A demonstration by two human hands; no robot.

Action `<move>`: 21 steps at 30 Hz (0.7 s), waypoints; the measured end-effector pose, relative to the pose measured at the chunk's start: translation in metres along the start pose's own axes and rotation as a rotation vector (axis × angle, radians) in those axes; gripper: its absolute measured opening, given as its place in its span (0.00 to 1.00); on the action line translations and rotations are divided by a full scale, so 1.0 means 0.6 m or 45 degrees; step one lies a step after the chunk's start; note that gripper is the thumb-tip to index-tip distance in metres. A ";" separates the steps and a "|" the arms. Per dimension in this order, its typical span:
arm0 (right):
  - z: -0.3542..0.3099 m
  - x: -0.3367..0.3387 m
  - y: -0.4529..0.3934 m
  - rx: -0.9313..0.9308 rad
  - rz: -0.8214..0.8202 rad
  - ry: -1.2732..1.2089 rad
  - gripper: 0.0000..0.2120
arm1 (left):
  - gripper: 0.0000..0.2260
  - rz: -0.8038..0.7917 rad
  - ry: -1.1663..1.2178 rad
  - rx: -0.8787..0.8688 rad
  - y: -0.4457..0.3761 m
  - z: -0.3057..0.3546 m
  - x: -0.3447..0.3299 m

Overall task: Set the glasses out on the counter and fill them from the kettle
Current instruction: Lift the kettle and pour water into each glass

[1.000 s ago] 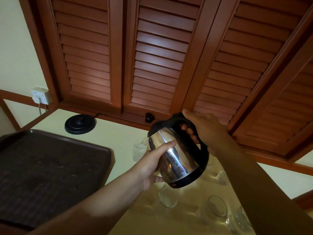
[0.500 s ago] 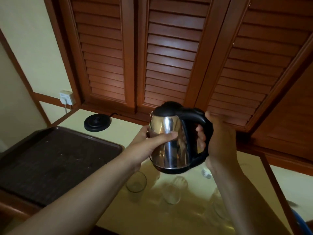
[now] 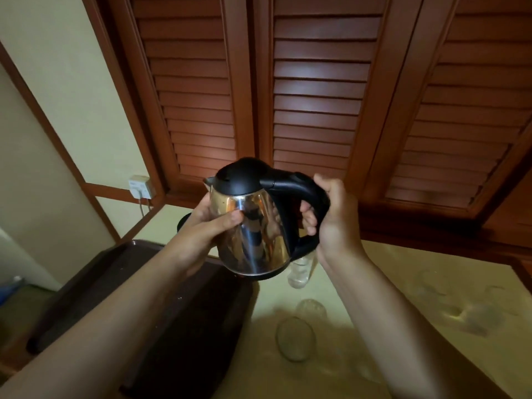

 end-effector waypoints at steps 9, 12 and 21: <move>0.171 -0.173 -0.123 0.112 0.124 0.100 0.21 | 0.33 0.132 -0.024 -0.118 -0.151 -0.048 0.237; 0.223 -0.209 -0.164 0.212 0.312 0.146 0.26 | 0.32 0.140 -0.033 -0.100 -0.210 -0.067 0.299; 0.342 -0.270 -0.230 0.201 0.677 0.225 0.30 | 0.24 0.113 -0.071 0.003 -0.326 -0.144 0.393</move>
Point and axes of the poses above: each hand's wrist, its own y-axis away from the middle knuckle, its own x-axis out of the back of the hand, z = x × y, the point moved 6 cm from there along -y, towards the middle knuckle, and after that the axes turned 7 degrees about x, right-handed, at the moved point
